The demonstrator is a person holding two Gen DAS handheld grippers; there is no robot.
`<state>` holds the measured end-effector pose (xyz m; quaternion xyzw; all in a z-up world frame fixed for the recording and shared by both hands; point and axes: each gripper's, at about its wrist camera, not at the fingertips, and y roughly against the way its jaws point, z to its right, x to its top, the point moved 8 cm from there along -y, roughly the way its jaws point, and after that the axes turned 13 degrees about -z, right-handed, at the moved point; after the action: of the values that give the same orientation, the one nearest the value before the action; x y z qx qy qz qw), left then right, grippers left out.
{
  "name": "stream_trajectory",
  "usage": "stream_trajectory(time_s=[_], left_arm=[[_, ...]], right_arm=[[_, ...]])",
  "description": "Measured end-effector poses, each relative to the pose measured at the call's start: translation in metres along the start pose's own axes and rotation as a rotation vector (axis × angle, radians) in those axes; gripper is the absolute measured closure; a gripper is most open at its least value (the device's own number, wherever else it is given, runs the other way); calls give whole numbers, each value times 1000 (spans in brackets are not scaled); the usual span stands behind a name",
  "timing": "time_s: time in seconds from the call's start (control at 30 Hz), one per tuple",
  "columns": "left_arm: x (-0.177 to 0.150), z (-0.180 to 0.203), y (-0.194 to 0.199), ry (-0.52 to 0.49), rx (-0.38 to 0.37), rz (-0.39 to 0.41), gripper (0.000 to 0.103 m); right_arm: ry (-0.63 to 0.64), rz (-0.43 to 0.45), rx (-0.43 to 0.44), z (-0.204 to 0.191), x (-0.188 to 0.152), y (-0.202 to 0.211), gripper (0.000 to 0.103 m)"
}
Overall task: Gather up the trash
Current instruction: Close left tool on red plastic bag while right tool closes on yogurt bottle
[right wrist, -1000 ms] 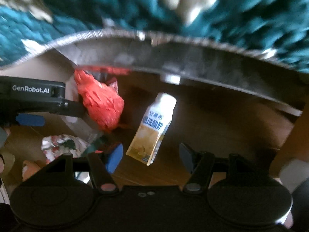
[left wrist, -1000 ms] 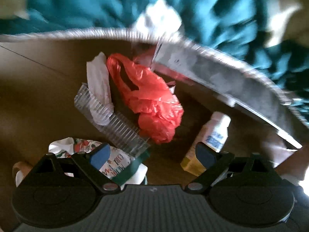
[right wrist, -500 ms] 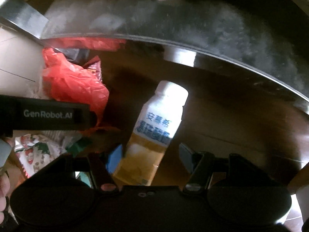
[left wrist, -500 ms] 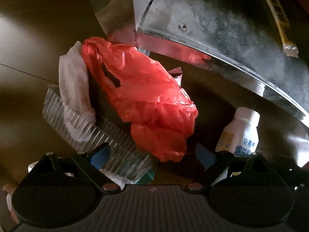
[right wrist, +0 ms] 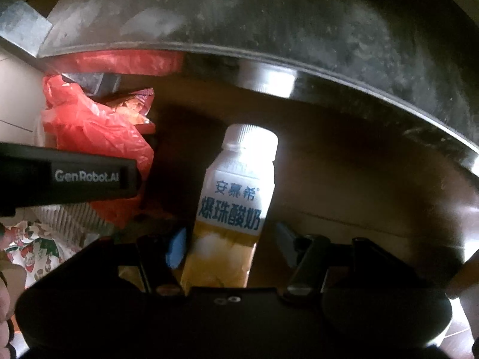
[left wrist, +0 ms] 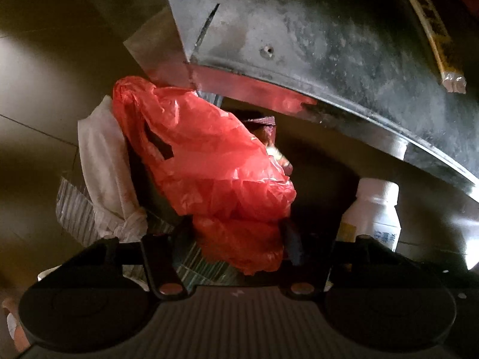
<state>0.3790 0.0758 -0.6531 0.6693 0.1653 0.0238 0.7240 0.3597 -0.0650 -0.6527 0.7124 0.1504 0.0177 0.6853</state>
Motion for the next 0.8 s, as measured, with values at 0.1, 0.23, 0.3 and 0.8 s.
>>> stream_trajectory(time_s=[0.1,0.23,0.3,0.8], left_arm=[[-3,-4,4,14,-13,-9,45],[-7,-4,16,49,-34,-30,45],[-12,-6,25,72,-50,-38,46],[-75,0,131,98,-98,15,46]], right_arm=[[16,-6,-20,-2,-1,6,63],[17,-1,-16,-5,-7,20,63],[10,2,-10,-5,-11,30,63],[-37,80,44,4,-67,144,63]])
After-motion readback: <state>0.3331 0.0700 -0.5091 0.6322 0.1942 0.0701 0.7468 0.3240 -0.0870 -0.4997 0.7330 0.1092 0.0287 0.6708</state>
